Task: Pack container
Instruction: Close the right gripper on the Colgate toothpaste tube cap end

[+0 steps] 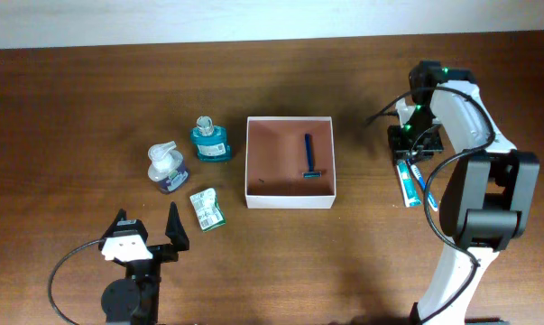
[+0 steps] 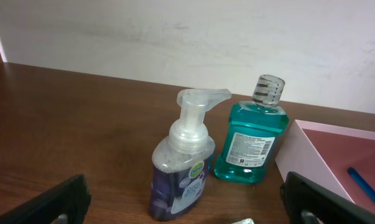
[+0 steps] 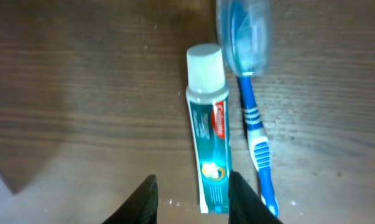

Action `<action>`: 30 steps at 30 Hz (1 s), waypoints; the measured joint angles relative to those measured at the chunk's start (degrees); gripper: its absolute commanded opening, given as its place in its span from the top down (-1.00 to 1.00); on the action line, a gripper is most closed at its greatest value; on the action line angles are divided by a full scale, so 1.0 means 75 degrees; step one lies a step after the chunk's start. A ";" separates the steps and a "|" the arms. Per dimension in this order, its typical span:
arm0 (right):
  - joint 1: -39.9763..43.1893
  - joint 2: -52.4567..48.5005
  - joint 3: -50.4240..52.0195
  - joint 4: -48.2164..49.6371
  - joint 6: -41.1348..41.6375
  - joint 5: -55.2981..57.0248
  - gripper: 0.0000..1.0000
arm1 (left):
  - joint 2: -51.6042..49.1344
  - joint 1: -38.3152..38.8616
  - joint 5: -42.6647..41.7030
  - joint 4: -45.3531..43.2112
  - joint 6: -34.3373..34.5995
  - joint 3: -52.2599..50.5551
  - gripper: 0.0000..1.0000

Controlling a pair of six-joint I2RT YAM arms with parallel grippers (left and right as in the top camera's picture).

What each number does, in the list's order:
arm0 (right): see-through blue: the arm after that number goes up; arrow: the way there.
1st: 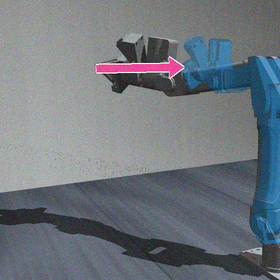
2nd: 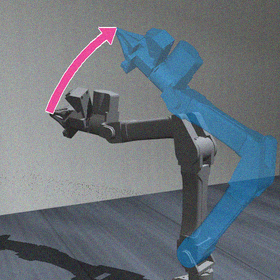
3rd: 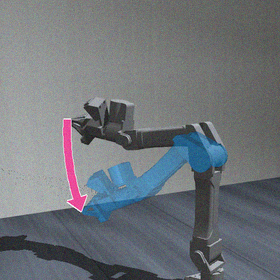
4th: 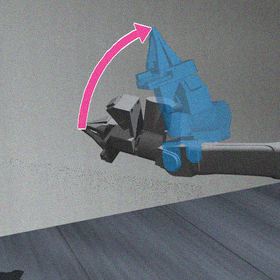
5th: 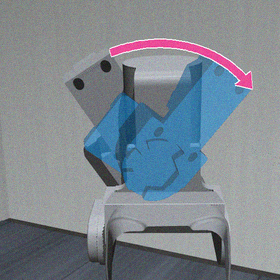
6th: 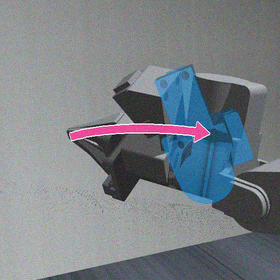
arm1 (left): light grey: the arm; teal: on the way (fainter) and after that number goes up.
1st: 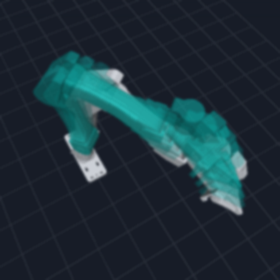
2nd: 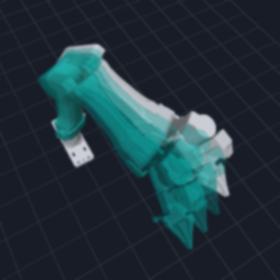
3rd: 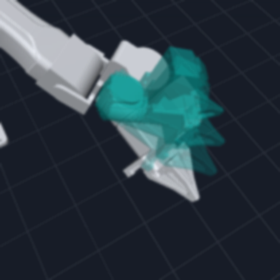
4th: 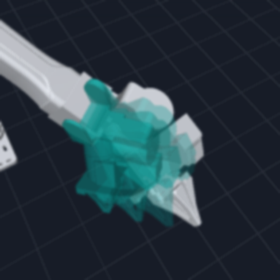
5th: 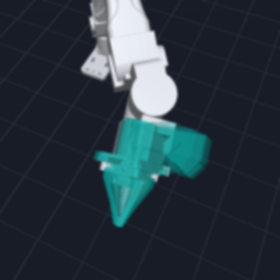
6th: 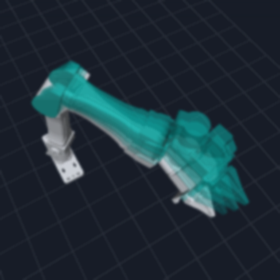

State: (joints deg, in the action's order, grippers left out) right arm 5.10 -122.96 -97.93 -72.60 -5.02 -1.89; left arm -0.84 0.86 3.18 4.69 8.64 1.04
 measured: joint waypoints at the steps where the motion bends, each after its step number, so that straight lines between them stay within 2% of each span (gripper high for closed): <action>1: 0.0000 0.0000 0.0108 0.0082 -0.0017 0.0000 0.39 | 0.0000 0.0000 0.0000 0.0000 -0.0003 0.0000 -0.99; 11: 0.0000 0.0000 0.1215 0.1003 -0.0385 -0.0029 0.39 | 0.0000 0.0000 0.0000 0.0000 -0.0003 0.0000 -0.99; 22: 0.0000 0.0000 0.1288 0.1087 -0.0425 -0.0058 0.41 | 0.0000 0.0000 0.0000 0.0000 -0.0003 0.0000 -0.99; 23: 0.0000 0.0000 0.1288 0.1090 -0.0425 -0.0061 0.42 | 0.0000 0.0000 0.0000 0.0000 0.0000 0.0000 -0.99; 27: 0.0000 0.0000 0.1288 0.1087 -0.0414 -0.0087 0.70 | 0.0000 0.0000 0.0000 0.0000 0.0000 0.0000 -0.99; 30: 0.0000 0.0000 0.1288 0.1075 -0.0423 -0.0108 0.81 | 0.0000 0.0000 0.0000 0.0000 0.0000 0.0000 -0.99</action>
State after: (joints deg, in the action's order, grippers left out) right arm 5.10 -122.96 -88.27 -64.53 -8.19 -2.70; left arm -0.84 0.86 3.18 4.69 8.64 1.04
